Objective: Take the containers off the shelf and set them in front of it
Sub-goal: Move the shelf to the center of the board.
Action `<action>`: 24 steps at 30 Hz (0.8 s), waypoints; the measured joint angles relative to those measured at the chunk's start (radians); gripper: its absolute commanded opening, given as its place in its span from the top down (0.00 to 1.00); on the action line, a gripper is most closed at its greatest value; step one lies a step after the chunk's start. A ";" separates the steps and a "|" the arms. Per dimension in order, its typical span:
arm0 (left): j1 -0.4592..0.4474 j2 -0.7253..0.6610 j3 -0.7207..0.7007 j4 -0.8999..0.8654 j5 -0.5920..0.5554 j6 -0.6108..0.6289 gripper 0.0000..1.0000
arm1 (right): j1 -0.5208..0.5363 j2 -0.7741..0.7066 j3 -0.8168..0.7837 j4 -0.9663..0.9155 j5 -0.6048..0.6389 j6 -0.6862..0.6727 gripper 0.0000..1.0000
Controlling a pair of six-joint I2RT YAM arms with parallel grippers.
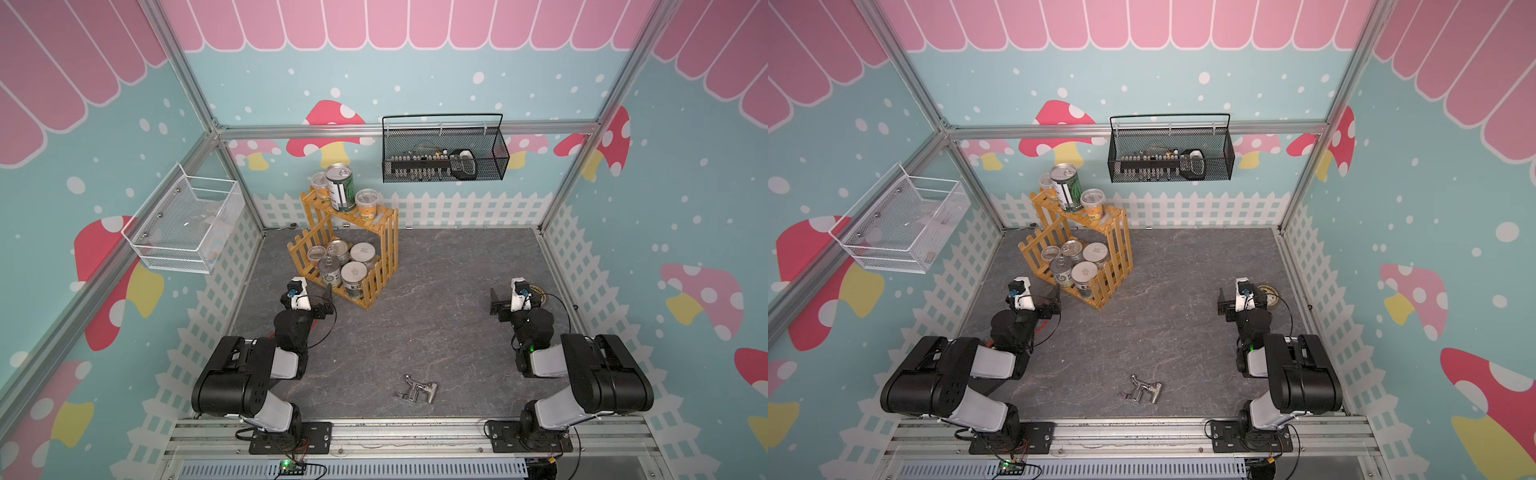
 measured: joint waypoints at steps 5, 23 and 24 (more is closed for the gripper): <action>0.000 -0.104 -0.012 -0.047 0.036 0.001 0.01 | 0.000 -0.138 -0.038 -0.037 -0.006 0.000 0.01; -0.099 -0.382 0.223 -0.627 0.332 0.007 0.07 | 0.012 -0.571 0.248 -0.715 -0.407 0.159 0.01; -0.108 -0.360 0.251 -0.655 0.358 0.013 0.09 | 0.017 -0.582 0.268 -0.753 -0.423 0.160 0.01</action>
